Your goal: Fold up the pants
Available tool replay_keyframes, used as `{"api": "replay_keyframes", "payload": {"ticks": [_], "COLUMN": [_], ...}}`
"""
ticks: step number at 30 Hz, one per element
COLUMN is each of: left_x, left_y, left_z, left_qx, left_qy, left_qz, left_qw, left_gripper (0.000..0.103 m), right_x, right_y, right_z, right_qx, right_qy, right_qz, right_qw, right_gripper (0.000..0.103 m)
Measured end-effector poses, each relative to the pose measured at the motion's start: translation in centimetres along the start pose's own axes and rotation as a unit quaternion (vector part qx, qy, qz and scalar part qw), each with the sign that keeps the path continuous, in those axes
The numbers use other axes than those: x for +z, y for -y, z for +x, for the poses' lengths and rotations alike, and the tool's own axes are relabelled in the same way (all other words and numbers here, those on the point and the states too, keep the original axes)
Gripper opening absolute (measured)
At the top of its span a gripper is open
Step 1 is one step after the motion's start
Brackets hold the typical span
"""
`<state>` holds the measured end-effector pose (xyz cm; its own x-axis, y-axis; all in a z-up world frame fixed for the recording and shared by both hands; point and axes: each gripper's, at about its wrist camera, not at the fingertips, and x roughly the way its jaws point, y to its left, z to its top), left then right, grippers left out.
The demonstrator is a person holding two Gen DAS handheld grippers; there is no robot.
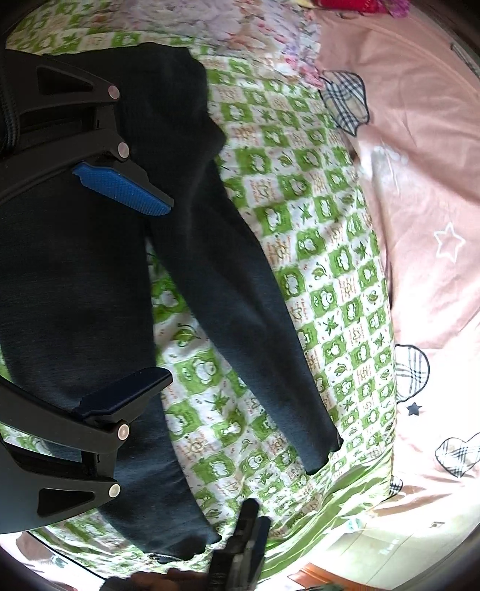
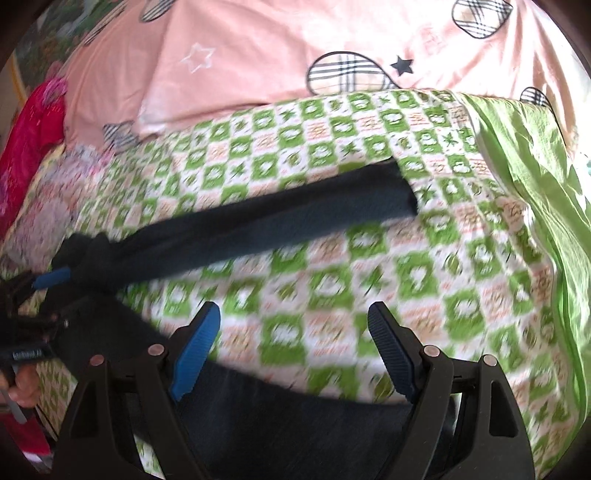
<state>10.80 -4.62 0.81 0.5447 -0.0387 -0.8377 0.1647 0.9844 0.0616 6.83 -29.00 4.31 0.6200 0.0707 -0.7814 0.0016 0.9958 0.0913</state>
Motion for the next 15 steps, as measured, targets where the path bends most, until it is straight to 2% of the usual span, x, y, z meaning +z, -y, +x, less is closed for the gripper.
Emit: {"api": "replay_keyframes", "payload": {"ticks": [15], "left_x": [7.7], "left_y": [-2.1], "left_z": [7.1], "left_qx": [-0.037], "left_qy": [-0.052], "left_qz": [0.011], "left_qw": [0.9979], "left_gripper": [0.085], "right_x": [8.6], "right_y": [7.1], "right_z": [4.8], "right_qx": [-0.012], "right_qy": [-0.013], "right_qz": [0.028], "right_qw": [0.999], "right_gripper": [0.083]}}
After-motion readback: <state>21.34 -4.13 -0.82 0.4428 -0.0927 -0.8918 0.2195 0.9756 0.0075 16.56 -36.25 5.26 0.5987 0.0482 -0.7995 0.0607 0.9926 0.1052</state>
